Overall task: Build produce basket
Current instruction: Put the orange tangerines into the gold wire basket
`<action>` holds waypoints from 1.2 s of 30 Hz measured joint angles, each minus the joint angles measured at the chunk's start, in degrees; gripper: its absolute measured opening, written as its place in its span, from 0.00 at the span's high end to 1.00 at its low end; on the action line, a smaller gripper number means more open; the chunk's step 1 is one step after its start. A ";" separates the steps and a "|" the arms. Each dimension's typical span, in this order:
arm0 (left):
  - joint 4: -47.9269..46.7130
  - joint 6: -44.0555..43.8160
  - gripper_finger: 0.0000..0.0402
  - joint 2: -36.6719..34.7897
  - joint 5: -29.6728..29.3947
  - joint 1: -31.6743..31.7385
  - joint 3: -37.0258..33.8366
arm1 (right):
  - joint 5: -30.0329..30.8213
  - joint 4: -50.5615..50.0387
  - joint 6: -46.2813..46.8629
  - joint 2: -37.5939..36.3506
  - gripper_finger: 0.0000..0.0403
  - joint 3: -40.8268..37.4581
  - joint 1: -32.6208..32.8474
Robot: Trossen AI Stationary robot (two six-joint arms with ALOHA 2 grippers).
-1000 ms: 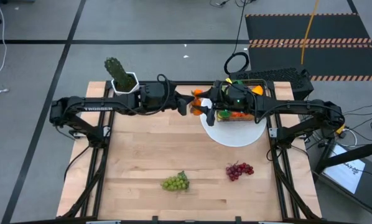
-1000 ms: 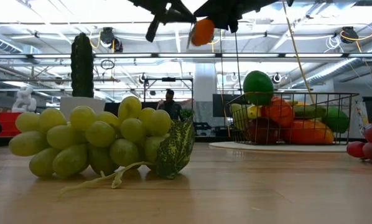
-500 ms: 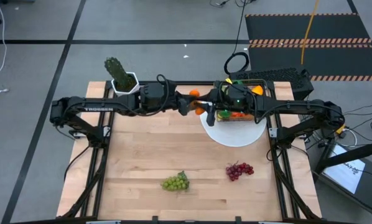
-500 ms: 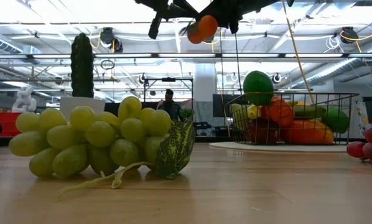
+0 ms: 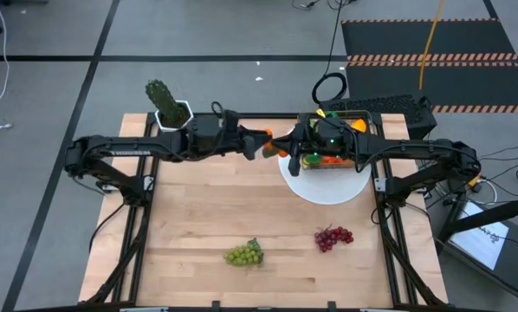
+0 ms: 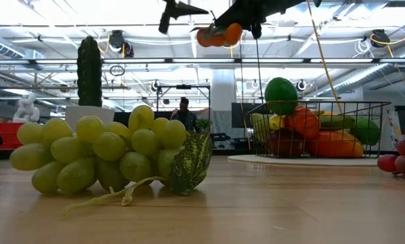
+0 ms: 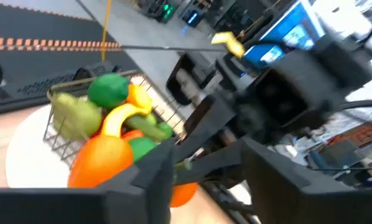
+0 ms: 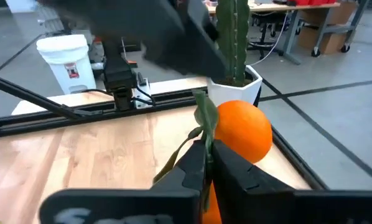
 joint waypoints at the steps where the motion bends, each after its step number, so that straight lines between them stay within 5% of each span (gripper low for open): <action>1: -0.05 0.00 0.52 -0.76 -0.04 0.00 0.00 | -0.04 -0.38 0.67 -0.23 0.97 -0.02 0.00; 6: -5.28 2.02 0.40 -5.68 -2.74 0.03 0.05 | -5.38 -1.29 4.08 -2.89 0.98 -0.04 -0.22; 12: -18.63 2.90 0.43 -10.75 -3.06 0.79 0.02 | -13.37 -3.10 11.57 -7.18 0.98 -0.04 -1.66; 22: -30.12 5.71 0.66 -17.48 -1.74 0.74 0.00 | -24.01 -3.09 31.83 -12.23 0.98 -0.04 -6.23; 36: -35.13 19.45 0.99 -28.11 2.01 0.83 -0.02 | -23.85 -3.06 26.17 -13.65 0.98 -0.02 -11.04</action>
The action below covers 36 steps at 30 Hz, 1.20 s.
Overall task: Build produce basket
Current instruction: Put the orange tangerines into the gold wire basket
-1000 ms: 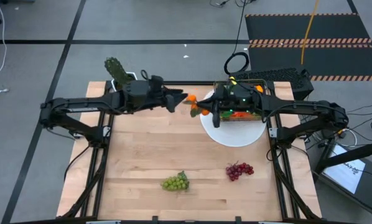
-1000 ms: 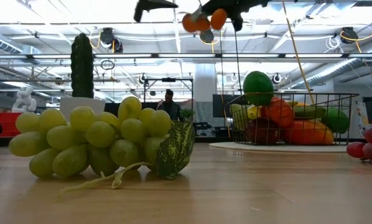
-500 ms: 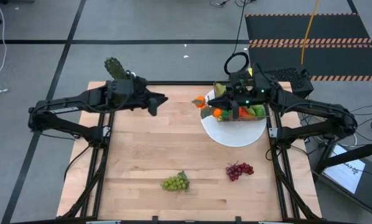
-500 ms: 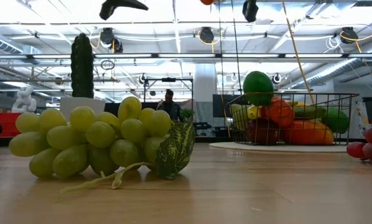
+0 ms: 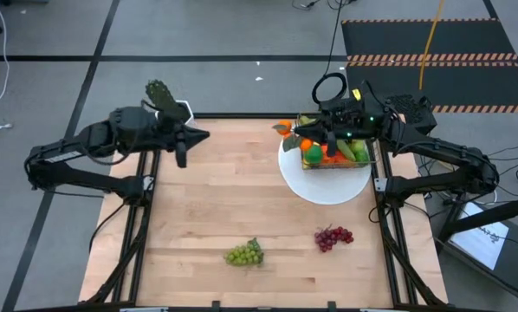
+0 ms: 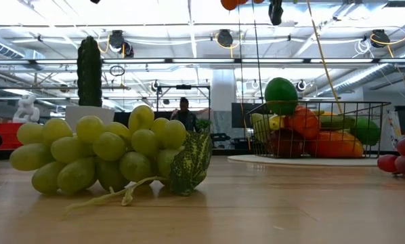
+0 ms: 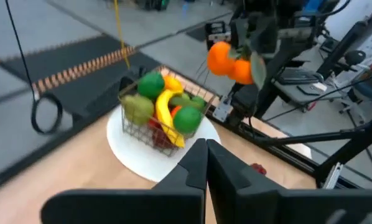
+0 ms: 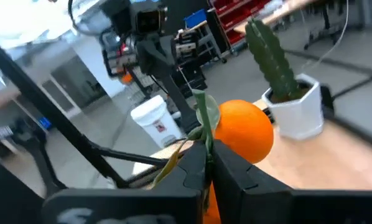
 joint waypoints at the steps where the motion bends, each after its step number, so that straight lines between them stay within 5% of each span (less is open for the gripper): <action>1: 0.06 1.05 0.99 -0.65 -0.09 0.20 0.00 | 0.00 0.00 -2.45 0.00 0.98 0.00 0.00; 17: -4.52 7.91 0.98 -4.59 -0.17 4.27 0.00 | 1.86 -0.43 -47.84 0.00 0.98 0.00 0.31; 26: -6.04 8.98 0.94 -4.59 -0.15 4.46 0.00 | 6.32 -0.36 -58.24 0.00 0.98 0.00 0.33; 36: -7.29 7.71 0.94 -4.59 -0.07 4.42 0.00 | 6.29 -0.36 -59.58 0.02 0.98 0.00 0.31</action>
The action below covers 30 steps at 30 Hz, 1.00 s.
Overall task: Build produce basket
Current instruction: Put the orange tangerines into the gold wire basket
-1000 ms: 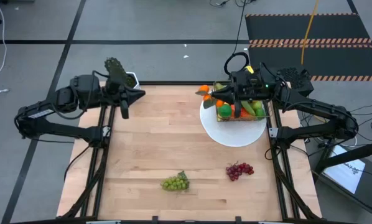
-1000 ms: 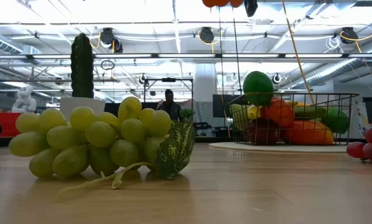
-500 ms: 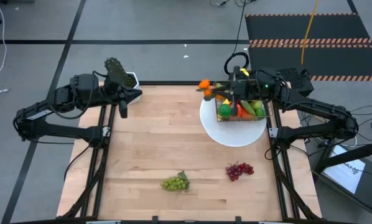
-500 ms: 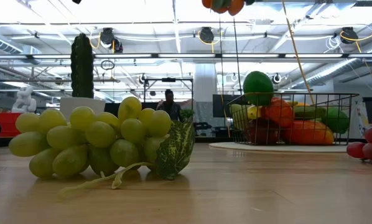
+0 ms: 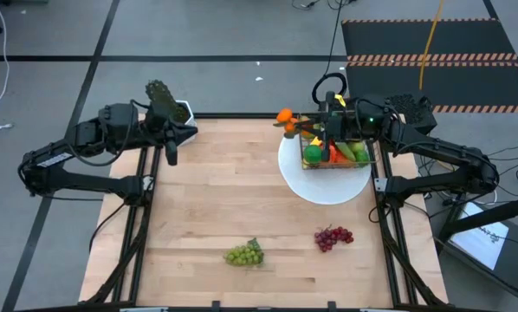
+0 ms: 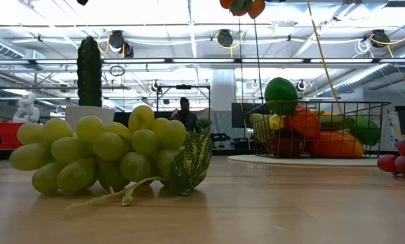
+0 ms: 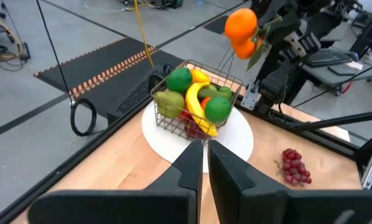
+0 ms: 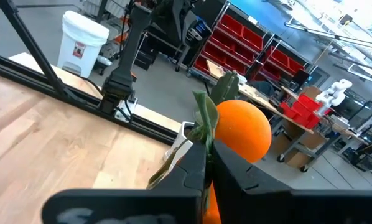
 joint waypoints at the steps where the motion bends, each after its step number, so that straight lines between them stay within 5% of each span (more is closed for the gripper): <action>1: -0.32 0.22 0.94 0.00 0.00 0.00 0.00 | 0.00 0.00 0.36 0.00 0.98 0.00 0.00; 20: -3.36 3.17 0.94 0.00 -0.26 0.00 0.00 | -0.04 0.44 14.09 0.00 0.98 0.00 0.20; 30: -4.19 3.00 0.94 0.00 -0.26 0.00 0.00 | 0.07 0.95 34.05 0.00 0.98 0.00 0.22</action>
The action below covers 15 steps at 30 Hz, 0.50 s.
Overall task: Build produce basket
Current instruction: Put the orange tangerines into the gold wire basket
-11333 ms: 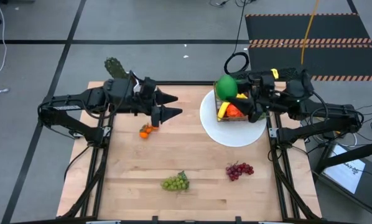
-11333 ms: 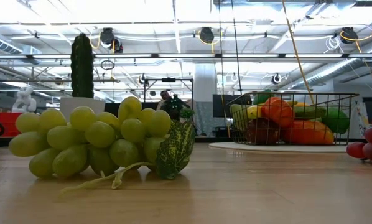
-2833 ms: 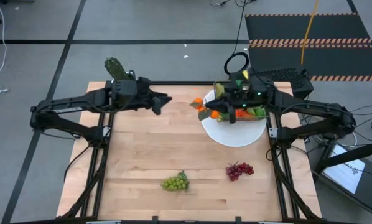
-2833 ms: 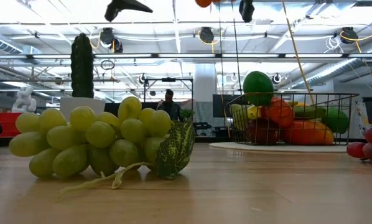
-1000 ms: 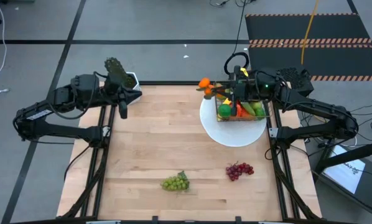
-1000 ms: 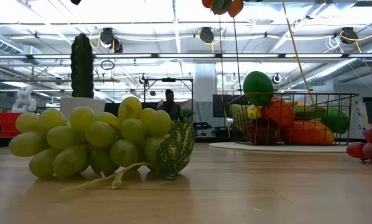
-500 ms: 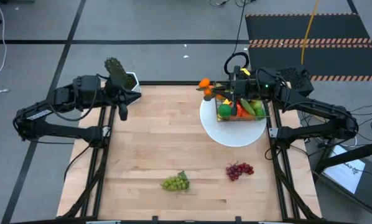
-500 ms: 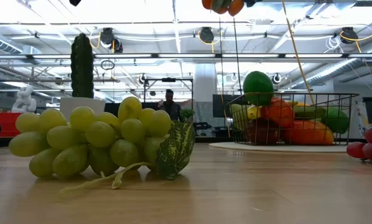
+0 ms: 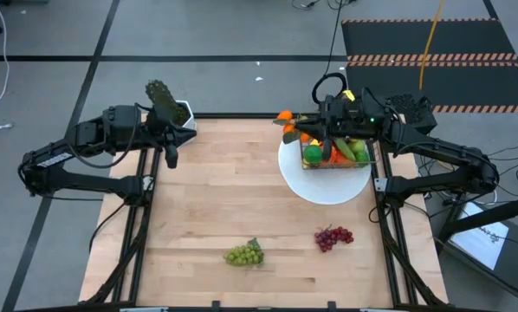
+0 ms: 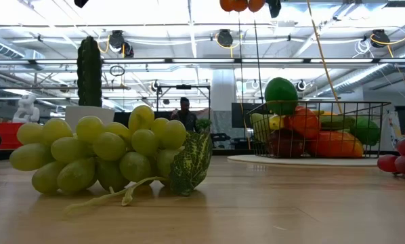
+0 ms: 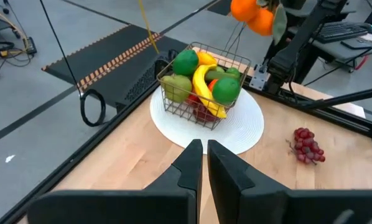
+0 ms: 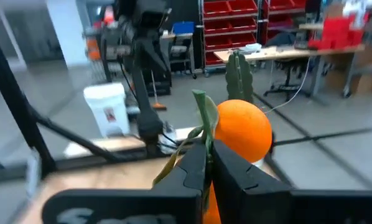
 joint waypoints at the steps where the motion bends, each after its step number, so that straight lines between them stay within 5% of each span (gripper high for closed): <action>1: 0.00 0.00 0.94 0.00 -0.02 0.00 0.00 | 0.02 0.43 2.77 0.00 0.98 0.00 0.00; 15: 0.07 1.55 0.94 0.00 -0.11 0.00 0.00 | 6.05 4.25 33.90 0.00 0.98 0.00 0.07</action>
